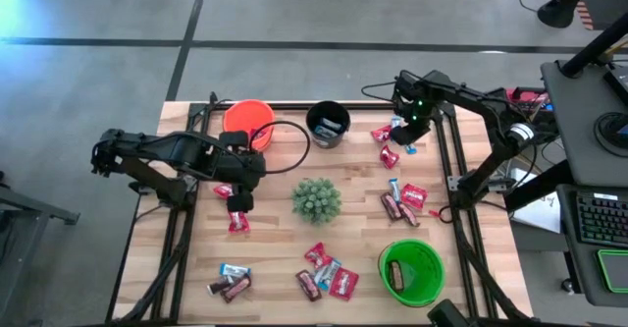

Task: Organize candy in baskets
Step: Put the red candy into the orange bucket

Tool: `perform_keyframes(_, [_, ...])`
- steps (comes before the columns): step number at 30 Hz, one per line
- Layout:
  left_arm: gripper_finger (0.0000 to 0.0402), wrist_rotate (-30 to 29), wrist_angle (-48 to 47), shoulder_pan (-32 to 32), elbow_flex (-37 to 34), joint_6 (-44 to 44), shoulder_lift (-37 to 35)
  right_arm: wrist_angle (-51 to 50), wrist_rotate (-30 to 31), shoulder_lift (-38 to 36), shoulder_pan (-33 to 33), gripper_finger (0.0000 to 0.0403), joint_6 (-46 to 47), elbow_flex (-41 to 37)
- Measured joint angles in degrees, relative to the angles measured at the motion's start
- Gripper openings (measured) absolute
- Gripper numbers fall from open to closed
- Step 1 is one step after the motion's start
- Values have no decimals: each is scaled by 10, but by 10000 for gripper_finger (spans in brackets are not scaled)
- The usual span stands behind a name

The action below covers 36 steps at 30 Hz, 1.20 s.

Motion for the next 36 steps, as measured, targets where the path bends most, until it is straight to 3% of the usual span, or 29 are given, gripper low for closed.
perform_keyframes(6, [144,0,1,0,0,-1,0,-1,0,0,0,90,-6,22])
perform_keyframes(15, [144,0,2,0,0,-2,0,-38,0,0,0,184,-26,48])
perform_keyframes(19, [144,0,3,0,0,-2,0,-19,0,0,1,210,10,38])
perform_keyframes(25, [144,0,3,1,0,-2,0,34,-2,6,20,216,46,17])
perform_keyframes(36, [144,0,3,4,0,-4,0,118,4,6,108,216,-19,-2])
